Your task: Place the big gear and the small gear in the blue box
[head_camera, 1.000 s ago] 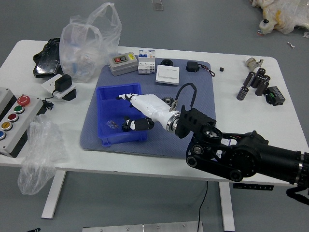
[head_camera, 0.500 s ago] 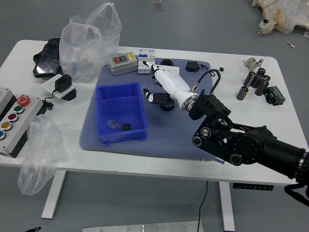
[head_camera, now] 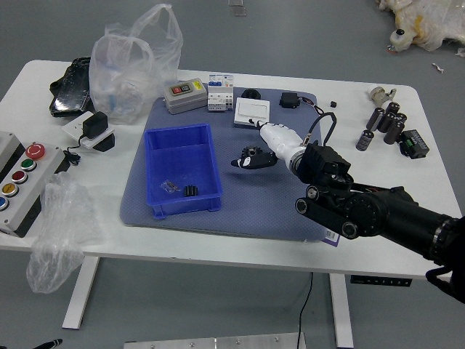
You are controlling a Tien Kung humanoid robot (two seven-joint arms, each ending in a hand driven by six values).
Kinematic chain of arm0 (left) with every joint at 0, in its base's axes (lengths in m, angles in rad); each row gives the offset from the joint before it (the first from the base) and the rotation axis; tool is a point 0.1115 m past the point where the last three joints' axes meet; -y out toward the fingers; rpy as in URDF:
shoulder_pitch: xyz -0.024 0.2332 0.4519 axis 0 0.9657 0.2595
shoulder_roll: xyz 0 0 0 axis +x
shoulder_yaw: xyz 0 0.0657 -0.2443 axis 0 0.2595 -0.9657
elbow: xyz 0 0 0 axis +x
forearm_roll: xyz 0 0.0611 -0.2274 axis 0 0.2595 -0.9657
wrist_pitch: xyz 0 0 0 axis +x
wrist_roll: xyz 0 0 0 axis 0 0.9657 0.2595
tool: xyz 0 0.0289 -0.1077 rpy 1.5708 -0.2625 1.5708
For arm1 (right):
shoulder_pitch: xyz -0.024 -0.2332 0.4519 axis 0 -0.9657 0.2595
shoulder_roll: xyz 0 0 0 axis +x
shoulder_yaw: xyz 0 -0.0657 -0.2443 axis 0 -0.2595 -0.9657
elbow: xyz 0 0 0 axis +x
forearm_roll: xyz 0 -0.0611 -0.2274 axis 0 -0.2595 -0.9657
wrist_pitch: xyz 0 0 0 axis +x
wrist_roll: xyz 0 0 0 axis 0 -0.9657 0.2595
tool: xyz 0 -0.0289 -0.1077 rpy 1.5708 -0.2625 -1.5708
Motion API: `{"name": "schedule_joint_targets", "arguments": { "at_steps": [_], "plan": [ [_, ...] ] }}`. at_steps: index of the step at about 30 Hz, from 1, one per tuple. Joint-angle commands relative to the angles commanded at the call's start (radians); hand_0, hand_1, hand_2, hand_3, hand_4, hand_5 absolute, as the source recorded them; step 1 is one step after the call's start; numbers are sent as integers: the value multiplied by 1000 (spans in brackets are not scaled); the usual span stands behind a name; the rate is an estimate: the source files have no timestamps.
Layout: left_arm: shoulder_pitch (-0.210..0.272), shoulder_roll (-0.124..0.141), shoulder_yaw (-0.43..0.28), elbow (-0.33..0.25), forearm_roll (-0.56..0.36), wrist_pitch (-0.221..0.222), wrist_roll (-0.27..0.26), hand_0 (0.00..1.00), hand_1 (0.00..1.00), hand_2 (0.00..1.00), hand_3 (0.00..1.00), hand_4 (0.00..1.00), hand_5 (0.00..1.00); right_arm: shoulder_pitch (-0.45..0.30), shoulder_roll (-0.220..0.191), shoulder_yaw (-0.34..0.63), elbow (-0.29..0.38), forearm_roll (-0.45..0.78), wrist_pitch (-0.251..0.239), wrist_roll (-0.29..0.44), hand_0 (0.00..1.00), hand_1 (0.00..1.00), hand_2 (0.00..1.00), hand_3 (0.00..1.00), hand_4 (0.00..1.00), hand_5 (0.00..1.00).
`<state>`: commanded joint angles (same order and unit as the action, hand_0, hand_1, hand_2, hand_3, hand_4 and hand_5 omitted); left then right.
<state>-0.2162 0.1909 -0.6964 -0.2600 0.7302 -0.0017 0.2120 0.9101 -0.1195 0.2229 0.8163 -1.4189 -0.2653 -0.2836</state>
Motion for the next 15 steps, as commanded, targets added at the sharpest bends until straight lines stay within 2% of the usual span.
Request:
{"name": "schedule_joint_targets", "arguments": {
  "at_steps": [1,6,7,12,13,15],
  "plan": [
    [-1,0,0,0,1,0,0,716,624,630,730,820,599,0,3,-8,-6,9,-4,0,998,998,998,998,998,532],
    [-3,0,-1,0,3,-1,0,716,624,630,730,820,599,-3,12,-41,-27,46,-44,2,998,998,998,998,998,532],
    [-3,0,-1,0,4,-1,0,716,624,630,730,820,597,-3,13,-49,-31,56,-56,3,998,834,801,892,849,268],
    [-5,0,1,0,5,-2,-1,716,624,630,730,820,597,-5,20,-83,-44,84,-105,10,998,834,801,892,849,268],
    [-6,0,0,0,5,-2,-1,716,624,630,730,819,595,-6,22,-89,-46,85,-113,10,948,737,652,799,733,147],
    [-7,0,0,0,6,-2,-1,716,624,630,730,819,595,-6,25,-97,-48,86,-120,9,948,737,652,799,733,147]
  ]
}}
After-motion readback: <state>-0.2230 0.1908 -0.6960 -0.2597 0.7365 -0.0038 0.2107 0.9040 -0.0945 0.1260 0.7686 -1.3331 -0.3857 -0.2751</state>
